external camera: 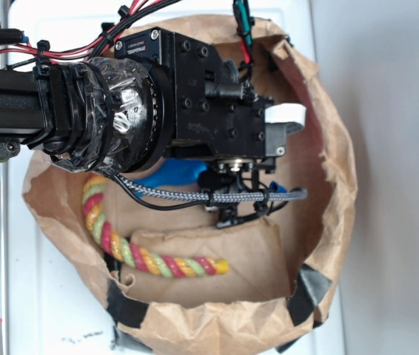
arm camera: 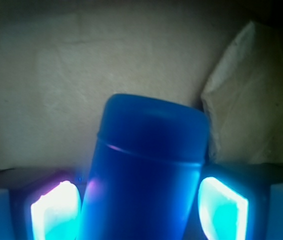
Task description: Grab the blue bottle.
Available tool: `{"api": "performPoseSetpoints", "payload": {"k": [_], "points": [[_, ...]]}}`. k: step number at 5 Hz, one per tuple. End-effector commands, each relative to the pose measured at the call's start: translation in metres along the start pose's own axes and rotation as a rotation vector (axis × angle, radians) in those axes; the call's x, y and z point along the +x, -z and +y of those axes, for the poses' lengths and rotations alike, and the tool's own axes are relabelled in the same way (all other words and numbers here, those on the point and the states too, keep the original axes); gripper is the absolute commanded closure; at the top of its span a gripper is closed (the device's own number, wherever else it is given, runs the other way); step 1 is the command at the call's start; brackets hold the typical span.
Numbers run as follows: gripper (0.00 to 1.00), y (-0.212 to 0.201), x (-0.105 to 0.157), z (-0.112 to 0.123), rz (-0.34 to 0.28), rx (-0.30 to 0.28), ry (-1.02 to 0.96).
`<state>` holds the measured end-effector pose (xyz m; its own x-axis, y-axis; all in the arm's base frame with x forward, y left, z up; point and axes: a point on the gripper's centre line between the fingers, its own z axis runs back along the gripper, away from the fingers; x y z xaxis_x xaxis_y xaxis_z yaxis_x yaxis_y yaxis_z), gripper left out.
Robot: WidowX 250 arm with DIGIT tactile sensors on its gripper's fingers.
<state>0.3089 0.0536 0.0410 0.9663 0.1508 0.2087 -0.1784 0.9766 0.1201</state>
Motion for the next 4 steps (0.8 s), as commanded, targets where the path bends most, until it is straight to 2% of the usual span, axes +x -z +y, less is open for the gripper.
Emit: {"api": "performPoseSetpoints", "payload": {"k": [1,2,3,4], "points": [[1.00,-0.012,0.002,0.001,-0.059,-0.002,0.002],[1.00,-0.031,-0.004,0.001,-0.052,-0.043,0.023],[1.00,-0.059,-0.003,-0.001,-0.028,-0.113,0.010],[1.00,-0.083,0.003,-0.010,0.003,-0.209,0.041]]}}
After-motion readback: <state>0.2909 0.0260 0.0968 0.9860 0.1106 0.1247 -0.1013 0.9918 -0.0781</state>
